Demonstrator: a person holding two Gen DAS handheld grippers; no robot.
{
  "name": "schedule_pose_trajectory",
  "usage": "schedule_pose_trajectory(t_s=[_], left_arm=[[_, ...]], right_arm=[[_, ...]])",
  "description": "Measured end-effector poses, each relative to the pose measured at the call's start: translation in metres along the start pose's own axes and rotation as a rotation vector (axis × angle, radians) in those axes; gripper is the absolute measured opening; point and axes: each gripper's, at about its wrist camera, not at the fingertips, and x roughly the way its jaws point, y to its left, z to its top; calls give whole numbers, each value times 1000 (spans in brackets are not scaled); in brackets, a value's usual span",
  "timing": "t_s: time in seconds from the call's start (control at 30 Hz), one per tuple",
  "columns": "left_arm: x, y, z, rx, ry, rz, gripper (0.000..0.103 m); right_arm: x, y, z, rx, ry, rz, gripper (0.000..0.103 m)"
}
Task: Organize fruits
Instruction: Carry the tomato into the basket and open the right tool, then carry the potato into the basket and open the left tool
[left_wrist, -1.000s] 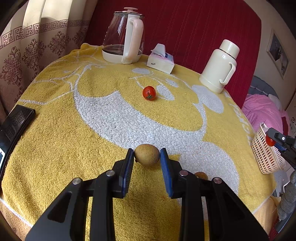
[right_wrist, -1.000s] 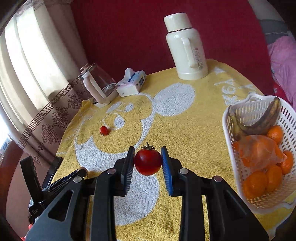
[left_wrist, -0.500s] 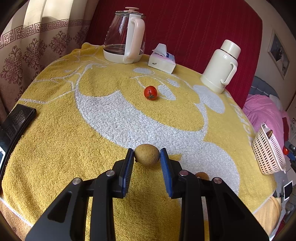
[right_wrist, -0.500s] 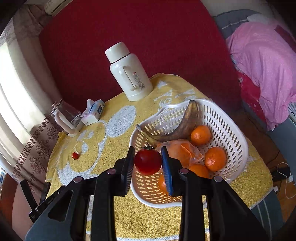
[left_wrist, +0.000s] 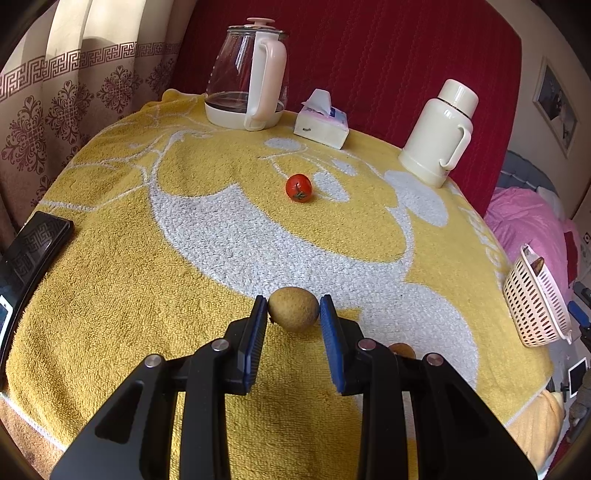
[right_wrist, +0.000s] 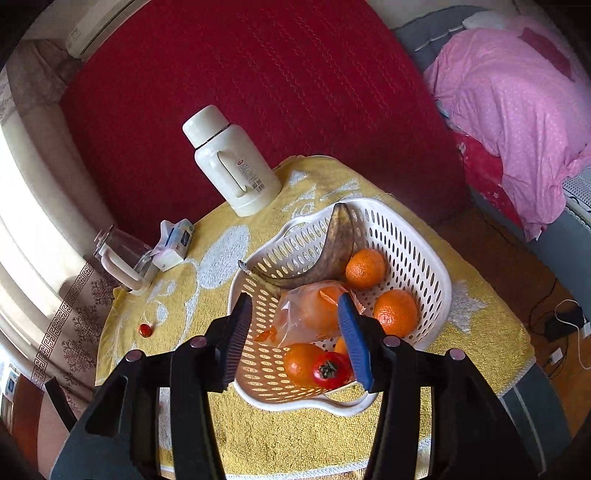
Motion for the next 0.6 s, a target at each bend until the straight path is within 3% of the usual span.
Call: schedule_pose_trajectory(t_s=[0.1, 0.23, 0.6], left_arm=[[-5, -6, 0, 19, -10, -6, 30], [-9, -22, 1, 29, 18, -67, 30], [-22, -117, 9, 198, 27, -230, 30]], right_arm=[[-5, 0, 1, -13, -31, -17, 53], [-13, -1, 1, -21, -68, -24, 60], [-20, -4, -5, -86, -158, -114, 65]])
